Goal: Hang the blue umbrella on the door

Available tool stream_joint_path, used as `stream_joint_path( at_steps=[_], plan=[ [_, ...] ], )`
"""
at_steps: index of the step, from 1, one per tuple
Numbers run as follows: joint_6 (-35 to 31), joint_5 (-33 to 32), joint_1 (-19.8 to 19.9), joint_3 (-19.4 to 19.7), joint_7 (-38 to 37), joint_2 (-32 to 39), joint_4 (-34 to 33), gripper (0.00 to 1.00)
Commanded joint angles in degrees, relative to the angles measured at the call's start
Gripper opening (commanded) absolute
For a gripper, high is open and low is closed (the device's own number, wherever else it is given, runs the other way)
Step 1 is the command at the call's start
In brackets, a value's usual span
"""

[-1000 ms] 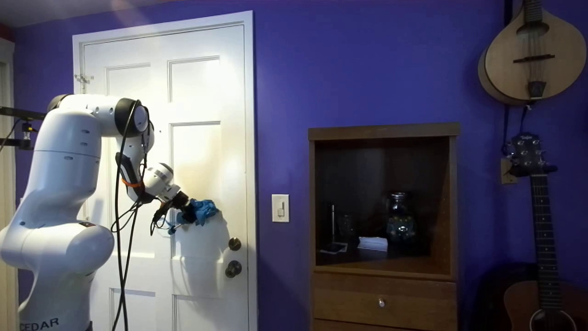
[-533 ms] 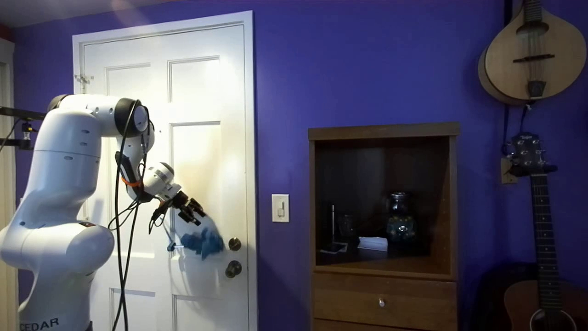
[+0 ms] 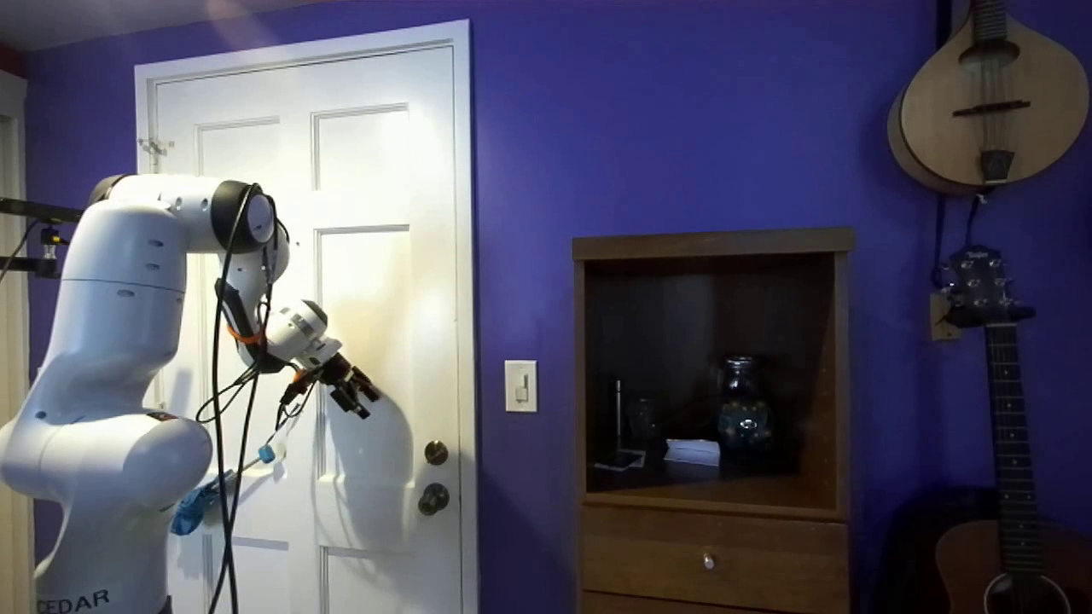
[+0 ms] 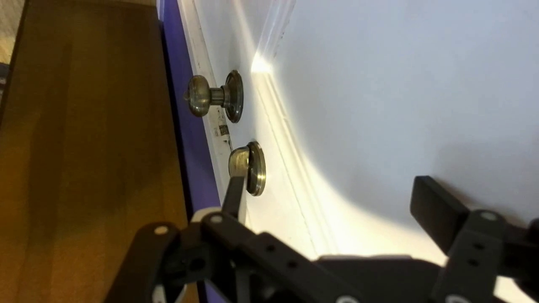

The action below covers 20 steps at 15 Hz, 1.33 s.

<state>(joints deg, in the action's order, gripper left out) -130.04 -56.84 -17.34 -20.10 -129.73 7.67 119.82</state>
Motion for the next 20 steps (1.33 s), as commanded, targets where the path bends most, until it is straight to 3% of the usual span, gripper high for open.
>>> stream_joint_path(
  at_steps=[1, 5, 10, 15, 20],
  plan=[
    [-3.1, 3.3, -0.1, 1.3, 6.1, -3.2, 1.9, 1.0],
    [-6.6, 6.4, 0.4, 1.7, 16.9, -6.5, 3.3, 1.0],
    [-11.1, 18.5, 1.0, 2.6, 38.2, -11.3, 5.9, 1.0],
    [-8.6, 33.2, 0.7, 3.3, 59.8, -15.9, 6.8, 1.0],
    [-1.0, 45.3, 1.1, 4.1, 79.0, -20.1, 4.6, 1.0]
  ],
)
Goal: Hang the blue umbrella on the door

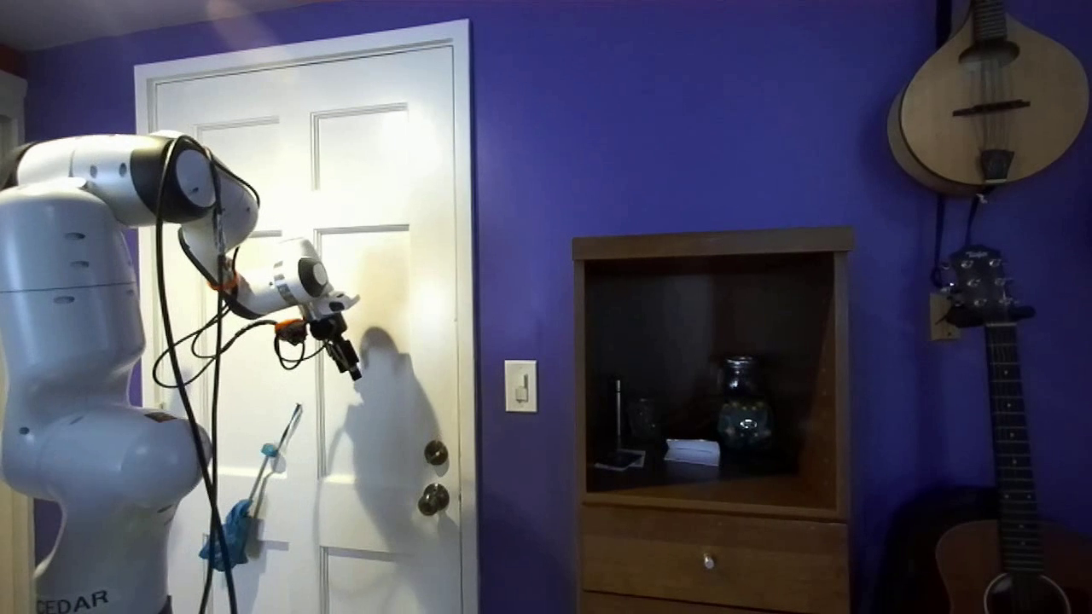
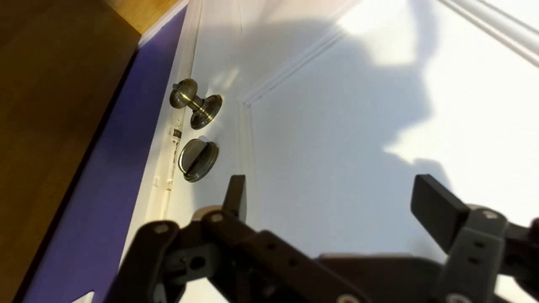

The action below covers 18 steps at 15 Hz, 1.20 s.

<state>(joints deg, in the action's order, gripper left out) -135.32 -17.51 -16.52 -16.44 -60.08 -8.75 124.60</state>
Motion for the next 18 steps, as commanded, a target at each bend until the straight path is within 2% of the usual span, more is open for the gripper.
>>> stream_joint_path(
  at_steps=[1, 7, 11, 18],
  plan=[
    [5.8, 7.0, 0.5, 0.5, 12.0, -4.3, -0.5, 1.0],
    [16.1, 11.6, 0.9, 0.1, 23.2, -7.3, -5.0, 1.0],
    [21.9, 13.4, 1.2, -0.5, 27.8, -7.7, -8.4, 1.0],
    [26.4, 13.9, 1.4, -1.6, 32.3, -6.5, -13.7, 1.0]
  ],
)
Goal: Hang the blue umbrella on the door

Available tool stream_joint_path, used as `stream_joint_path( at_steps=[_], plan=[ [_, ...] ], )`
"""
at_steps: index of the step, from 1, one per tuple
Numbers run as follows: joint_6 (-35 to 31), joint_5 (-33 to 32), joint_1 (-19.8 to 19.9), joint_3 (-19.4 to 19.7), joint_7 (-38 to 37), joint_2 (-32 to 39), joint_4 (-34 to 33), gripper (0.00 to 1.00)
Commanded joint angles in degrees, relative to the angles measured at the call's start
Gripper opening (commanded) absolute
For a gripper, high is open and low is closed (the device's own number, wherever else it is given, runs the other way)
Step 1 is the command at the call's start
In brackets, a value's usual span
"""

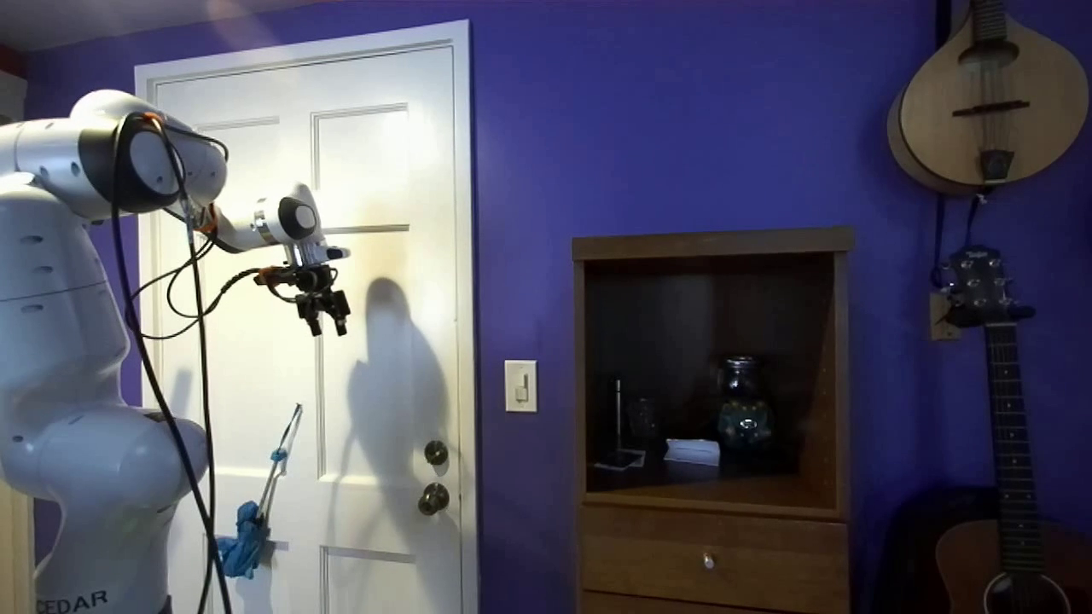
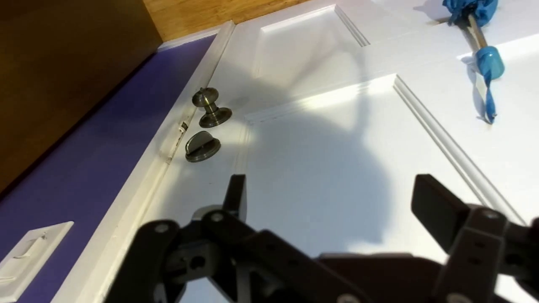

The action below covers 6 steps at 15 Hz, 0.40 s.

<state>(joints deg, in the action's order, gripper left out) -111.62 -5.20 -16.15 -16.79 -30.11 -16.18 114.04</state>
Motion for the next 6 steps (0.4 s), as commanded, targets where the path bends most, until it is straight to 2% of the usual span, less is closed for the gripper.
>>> stream_joint_path(
  at_steps=[1, 6],
  plan=[
    [0.6, 0.4, 1.5, -1.5, 0.7, 0.1, -0.8, 1.0],
    [0.6, 0.4, 1.8, -1.8, 0.8, 0.2, -0.9, 1.0]
  ],
)
